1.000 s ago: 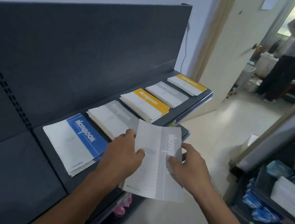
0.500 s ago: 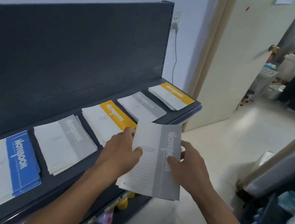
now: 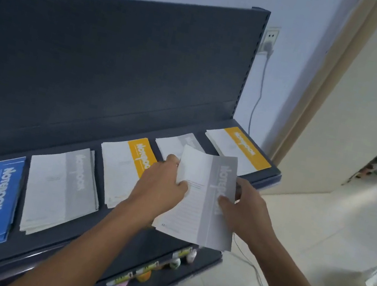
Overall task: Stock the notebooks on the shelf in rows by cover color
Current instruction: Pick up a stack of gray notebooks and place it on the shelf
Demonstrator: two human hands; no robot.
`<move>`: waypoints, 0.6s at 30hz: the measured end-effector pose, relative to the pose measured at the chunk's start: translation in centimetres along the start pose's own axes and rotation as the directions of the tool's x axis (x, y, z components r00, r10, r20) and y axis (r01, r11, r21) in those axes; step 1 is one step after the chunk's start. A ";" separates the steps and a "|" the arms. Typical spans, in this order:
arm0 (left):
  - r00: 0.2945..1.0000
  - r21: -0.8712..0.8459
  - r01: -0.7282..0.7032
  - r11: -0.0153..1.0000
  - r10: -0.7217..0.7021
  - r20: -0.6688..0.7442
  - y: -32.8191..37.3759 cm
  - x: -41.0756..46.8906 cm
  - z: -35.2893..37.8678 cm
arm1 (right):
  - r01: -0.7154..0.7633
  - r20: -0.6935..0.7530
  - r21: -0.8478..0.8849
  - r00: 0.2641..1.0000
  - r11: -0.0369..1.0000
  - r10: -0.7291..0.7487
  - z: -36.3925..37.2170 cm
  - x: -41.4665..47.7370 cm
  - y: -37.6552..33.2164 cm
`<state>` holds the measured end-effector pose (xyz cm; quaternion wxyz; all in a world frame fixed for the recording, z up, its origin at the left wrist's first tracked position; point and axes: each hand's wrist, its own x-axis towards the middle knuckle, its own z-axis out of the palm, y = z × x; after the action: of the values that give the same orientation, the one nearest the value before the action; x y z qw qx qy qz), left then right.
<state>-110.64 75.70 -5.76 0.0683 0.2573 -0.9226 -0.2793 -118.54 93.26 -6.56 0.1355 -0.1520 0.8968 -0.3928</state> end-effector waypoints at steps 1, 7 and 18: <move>1.000 -0.005 0.006 1.000 -0.006 -0.004 0.2 1.1 0.3 | 0.005 0.010 -0.013 1.000 1.000 -0.005 -0.1 1.4 0.1; 0.997 -0.015 0.067 0.998 -0.068 -0.043 0.6 6.6 2.6 | 0.028 0.077 -0.085 0.997 0.996 -0.021 -0.4 9.5 1.1; 0.920 -0.060 0.305 0.950 -0.310 -0.240 -1.3 10.6 5.0 | 0.262 0.261 -0.284 0.947 0.922 -0.189 3.7 19.1 -0.5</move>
<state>-120.53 71.71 -10.82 0.1403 0.4308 -0.8519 -0.2626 -134.67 83.24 -11.00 0.1651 -0.3186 0.9026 -0.2377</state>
